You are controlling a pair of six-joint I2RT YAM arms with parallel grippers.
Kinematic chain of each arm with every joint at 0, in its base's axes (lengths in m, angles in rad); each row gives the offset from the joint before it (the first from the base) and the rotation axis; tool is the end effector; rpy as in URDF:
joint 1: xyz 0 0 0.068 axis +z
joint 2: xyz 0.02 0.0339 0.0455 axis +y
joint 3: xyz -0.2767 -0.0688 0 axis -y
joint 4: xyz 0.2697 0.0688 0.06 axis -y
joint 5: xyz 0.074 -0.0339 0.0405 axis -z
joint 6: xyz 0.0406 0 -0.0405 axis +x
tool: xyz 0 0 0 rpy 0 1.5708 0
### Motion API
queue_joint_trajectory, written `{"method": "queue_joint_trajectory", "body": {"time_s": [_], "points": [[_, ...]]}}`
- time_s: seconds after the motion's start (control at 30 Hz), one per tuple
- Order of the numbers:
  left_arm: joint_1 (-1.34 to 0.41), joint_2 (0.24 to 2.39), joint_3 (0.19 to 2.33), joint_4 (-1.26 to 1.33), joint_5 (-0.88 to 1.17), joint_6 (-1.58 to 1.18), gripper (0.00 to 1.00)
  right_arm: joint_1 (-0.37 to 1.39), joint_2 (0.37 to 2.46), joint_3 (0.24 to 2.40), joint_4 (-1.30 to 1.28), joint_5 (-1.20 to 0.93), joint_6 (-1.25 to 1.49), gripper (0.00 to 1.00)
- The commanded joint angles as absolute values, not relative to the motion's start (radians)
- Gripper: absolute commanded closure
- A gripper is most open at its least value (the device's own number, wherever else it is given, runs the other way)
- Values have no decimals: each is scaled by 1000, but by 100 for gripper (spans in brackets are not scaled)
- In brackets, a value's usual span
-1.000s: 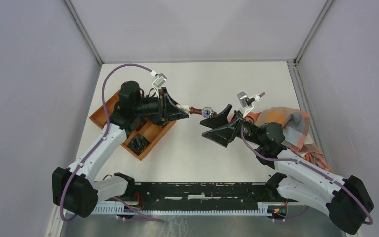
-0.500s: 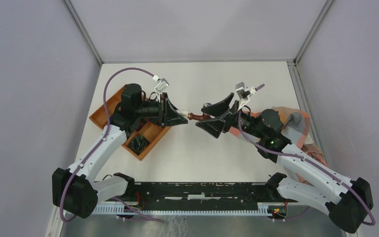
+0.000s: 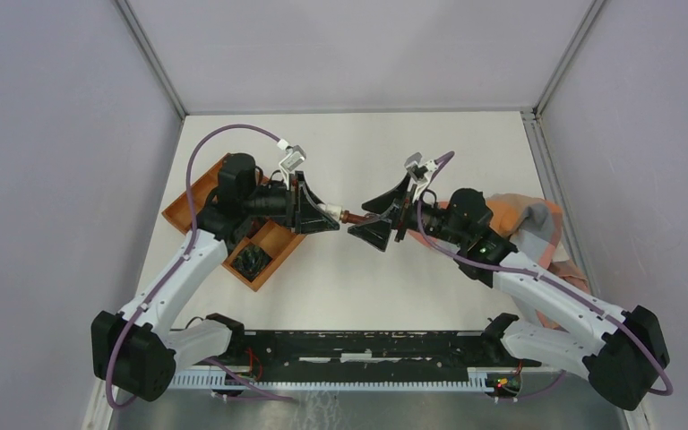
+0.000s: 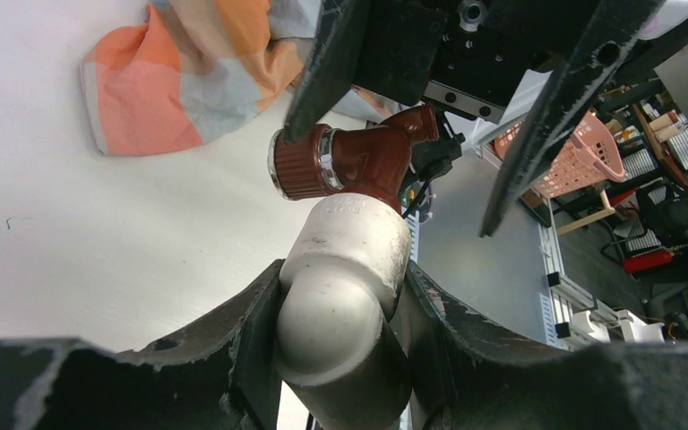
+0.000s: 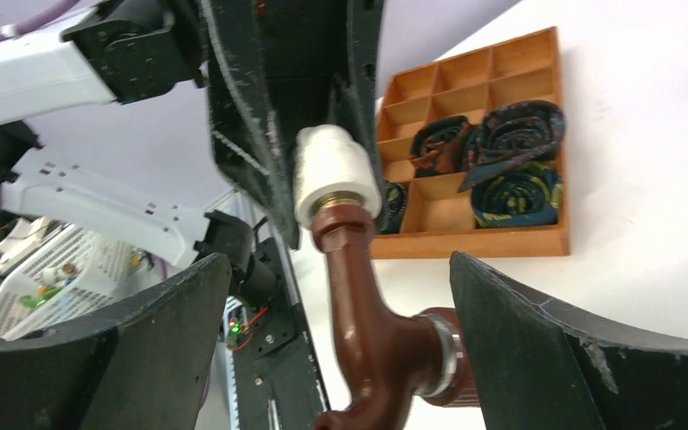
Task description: Install the water faucets
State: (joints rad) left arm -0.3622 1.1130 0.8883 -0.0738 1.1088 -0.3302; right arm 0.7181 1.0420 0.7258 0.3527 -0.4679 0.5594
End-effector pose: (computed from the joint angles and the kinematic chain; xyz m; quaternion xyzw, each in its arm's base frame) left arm 0.2321 -0.1268 0.3330 0.3237 0.6788 -0.5697 0.3315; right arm 0.1879 0.1885 0.3296 -0.2199 0.6598 0.5467 0.4663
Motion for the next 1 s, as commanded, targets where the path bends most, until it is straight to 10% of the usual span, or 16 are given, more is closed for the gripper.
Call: {"method": "queue_joint_trajectory", "body": {"time_s": [0.0,0.27,0.97], "points": [[-366,1106,923,-45,1096,-310,98,711,1037,689,510,-607,619,2],[-366,1123,902,101,1063,-439,98,697,1034,524,875,-714,826,2],[-366,1130,864,319,1082,-652,98,695,993,500,554,-479,527,2]]}}
